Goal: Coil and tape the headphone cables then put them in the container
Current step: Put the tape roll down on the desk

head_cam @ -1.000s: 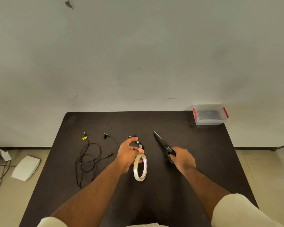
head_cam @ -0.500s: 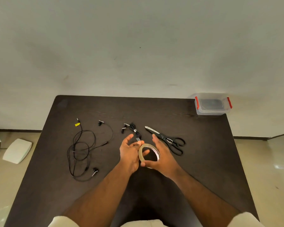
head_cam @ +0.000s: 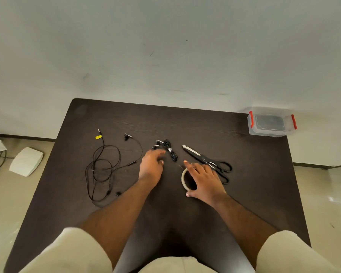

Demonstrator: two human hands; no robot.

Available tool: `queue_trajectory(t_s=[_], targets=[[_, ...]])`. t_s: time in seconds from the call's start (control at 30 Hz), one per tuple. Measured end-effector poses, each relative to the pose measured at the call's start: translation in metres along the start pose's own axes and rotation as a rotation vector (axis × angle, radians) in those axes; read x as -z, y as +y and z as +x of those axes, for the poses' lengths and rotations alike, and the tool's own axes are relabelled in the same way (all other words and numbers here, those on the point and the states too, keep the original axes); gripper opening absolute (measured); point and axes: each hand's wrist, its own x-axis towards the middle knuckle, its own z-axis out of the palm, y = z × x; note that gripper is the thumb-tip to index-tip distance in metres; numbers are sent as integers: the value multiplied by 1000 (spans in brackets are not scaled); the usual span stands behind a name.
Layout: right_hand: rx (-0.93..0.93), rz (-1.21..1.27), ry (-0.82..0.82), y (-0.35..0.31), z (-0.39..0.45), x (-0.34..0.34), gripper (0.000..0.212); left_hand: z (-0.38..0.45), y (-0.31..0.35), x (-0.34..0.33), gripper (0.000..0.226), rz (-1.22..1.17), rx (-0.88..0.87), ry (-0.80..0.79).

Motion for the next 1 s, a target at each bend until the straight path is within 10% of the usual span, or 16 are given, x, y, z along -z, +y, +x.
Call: queue_trajectory(t_s=[0.23, 0.43, 0.57, 0.8, 1.0], targets=[[23, -25, -2, 6, 5, -3, 115, 44, 23, 11, 46, 955, -593, -159], [-3, 29, 22, 10, 2, 0, 113, 60, 21, 12, 34, 1157, -672, -230], [-43, 84, 78, 14, -3, 3, 101, 52, 20, 16, 15, 964, -510, -196], [-176, 279, 174, 17, -29, 20, 76, -18, 24, -25, 26, -106, 13, -107], [-270, 354, 161, 30, -71, 17, 56, -88, 46, -82, 26, -204, 22, -307]])
